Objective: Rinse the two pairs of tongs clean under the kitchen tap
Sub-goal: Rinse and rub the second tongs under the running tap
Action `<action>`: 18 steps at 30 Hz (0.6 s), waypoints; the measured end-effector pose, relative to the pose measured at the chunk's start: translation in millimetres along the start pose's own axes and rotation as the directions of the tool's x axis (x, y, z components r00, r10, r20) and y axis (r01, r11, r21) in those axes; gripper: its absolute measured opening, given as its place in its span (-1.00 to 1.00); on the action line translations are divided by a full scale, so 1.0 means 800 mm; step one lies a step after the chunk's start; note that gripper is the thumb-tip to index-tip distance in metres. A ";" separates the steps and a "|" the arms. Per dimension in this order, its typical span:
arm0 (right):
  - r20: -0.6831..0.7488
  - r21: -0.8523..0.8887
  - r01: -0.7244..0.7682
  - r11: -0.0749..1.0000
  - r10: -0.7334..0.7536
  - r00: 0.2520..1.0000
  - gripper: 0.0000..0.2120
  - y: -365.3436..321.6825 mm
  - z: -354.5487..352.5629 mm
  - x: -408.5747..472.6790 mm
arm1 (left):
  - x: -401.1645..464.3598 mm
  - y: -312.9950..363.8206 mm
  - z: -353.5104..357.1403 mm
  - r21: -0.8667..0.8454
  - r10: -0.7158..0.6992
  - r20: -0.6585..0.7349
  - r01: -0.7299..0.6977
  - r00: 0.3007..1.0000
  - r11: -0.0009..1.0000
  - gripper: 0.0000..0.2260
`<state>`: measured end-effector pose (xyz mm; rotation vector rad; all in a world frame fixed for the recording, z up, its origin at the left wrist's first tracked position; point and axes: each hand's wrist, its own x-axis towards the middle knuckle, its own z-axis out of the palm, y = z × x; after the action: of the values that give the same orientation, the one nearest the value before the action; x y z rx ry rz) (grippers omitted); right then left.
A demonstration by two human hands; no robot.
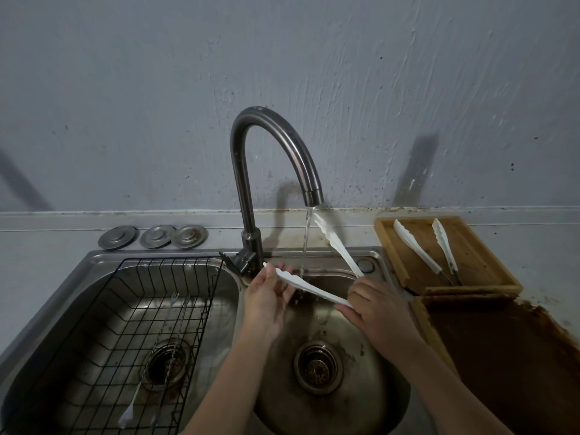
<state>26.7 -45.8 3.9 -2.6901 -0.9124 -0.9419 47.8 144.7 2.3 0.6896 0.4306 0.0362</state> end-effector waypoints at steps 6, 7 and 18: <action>0.049 0.074 -0.082 0.994 0.079 0.996 -0.86 -0.012 0.005 -0.005 | -0.002 0.013 0.008 0.039 0.027 0.119 -0.032 0.993 0.999 -0.84; 0.052 0.071 -0.078 0.994 0.074 0.996 -0.85 -0.014 0.005 -0.005 | -0.003 0.014 0.008 0.058 0.016 0.122 -0.023 0.992 0.998 -0.81; 0.654 0.527 -0.779 0.341 0.423 0.627 -0.42 -0.017 0.007 0.010 | -0.009 0.007 0.014 0.279 0.155 0.175 -0.200 0.972 0.939 -0.88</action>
<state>26.5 -29.6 3.7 -2.0740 -0.1247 0.2307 46.2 140.9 16.2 1.0185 0.2278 0.0920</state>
